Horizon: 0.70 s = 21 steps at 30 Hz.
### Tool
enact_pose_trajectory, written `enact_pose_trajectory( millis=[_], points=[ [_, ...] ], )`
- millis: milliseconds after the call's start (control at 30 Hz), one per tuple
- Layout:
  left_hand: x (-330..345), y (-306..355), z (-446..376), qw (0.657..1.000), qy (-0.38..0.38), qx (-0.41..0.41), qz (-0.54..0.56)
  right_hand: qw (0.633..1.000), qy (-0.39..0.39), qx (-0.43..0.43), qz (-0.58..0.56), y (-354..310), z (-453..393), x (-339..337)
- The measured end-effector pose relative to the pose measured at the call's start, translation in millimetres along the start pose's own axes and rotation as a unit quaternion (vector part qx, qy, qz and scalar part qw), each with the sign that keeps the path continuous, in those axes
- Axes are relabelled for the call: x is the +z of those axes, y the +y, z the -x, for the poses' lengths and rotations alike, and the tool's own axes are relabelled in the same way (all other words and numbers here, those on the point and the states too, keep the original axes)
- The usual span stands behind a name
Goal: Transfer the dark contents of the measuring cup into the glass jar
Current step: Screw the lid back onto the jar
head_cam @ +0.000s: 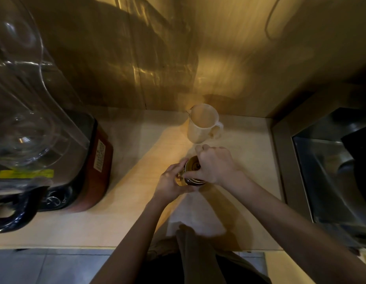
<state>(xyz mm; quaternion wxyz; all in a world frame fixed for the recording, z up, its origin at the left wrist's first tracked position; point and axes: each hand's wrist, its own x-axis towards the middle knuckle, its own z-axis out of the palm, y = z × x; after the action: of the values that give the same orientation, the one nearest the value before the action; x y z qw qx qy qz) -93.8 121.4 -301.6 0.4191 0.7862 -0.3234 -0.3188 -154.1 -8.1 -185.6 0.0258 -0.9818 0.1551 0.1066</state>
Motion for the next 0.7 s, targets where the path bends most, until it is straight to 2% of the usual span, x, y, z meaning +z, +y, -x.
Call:
enact_pose_trajectory(
  millis=[133, 300, 367, 433, 533, 633, 700],
  points=[
    [-0.2, -1.2, 0.6, 1.0, 0.004, 0.008, 0.009, 1.0, 0.001, 0.028, -0.008, 8.1, 5.0, -1.9],
    [-0.2, -3.3, 1.1, 1.0, 0.0, 0.012, 0.027, 0.995, -0.075, 0.046, -0.054, 21.1, 15.1, -9.5],
    [-0.3, -3.5, 0.7, 1.0, 0.0, 0.012, 0.028, 0.994, -0.08, 0.053, -0.054, 25.5, 15.1, -14.5],
    [-0.1, -3.4, 0.5, 1.0, -0.001, 0.014, 0.024, 0.996, -0.058, 0.012, -0.07, 29.2, 12.7, -13.4],
    [0.9, -2.6, 0.6, 1.0, 0.003, 0.016, 0.013, 0.98, -0.128, -0.092, -0.119, 28.0, 8.9, -6.0],
    [2.1, -2.6, 0.8, 1.0, 0.009, 0.012, 0.001, 0.976, -0.147, -0.132, -0.091, 25.7, 7.2, 0.0],
    [2.2, -2.6, 1.0, 1.0, 0.012, 0.009, -0.001, 0.979, -0.141, -0.122, -0.076, 26.2, 7.0, 2.4]
  ],
)
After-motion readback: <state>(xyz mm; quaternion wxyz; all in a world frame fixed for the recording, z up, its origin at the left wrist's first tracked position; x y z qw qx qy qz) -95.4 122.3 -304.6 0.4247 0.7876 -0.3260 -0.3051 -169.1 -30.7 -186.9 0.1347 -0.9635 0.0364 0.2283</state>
